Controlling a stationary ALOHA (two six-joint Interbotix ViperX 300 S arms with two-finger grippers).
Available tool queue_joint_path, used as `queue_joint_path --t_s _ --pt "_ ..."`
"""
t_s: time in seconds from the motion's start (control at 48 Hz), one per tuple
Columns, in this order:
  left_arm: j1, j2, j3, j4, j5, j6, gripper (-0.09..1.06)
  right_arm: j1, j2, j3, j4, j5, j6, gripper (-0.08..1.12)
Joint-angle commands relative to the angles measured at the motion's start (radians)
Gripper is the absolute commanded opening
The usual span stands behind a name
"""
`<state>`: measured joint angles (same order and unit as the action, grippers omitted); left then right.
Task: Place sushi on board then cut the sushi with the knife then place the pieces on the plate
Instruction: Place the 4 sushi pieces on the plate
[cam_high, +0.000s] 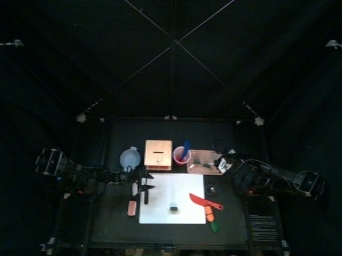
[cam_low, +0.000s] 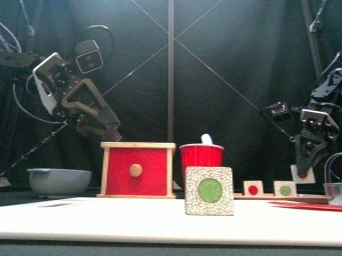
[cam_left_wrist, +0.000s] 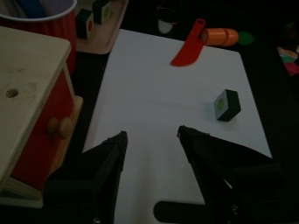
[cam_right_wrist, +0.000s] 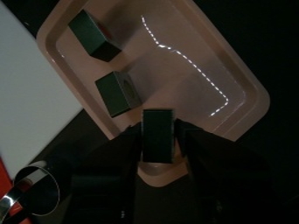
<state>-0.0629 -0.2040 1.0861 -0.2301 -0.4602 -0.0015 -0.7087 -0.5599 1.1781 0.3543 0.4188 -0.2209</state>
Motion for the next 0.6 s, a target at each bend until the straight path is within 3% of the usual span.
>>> queue_joint_path --t_s 0.021,0.292,0.604 --pt "0.003 -0.003 -0.020 0.000 -0.005 0.000 0.86 -0.005 -0.003 -0.017 0.005 -0.003 -0.002 0.84" --pt "0.003 -0.003 -0.021 0.000 -0.003 0.000 0.86 0.026 -0.032 -0.074 0.029 -0.002 -0.002 0.89" --pt "0.003 -0.003 -0.020 0.000 -0.005 0.002 0.86 0.356 0.015 -0.216 0.126 -0.063 -0.002 0.89"
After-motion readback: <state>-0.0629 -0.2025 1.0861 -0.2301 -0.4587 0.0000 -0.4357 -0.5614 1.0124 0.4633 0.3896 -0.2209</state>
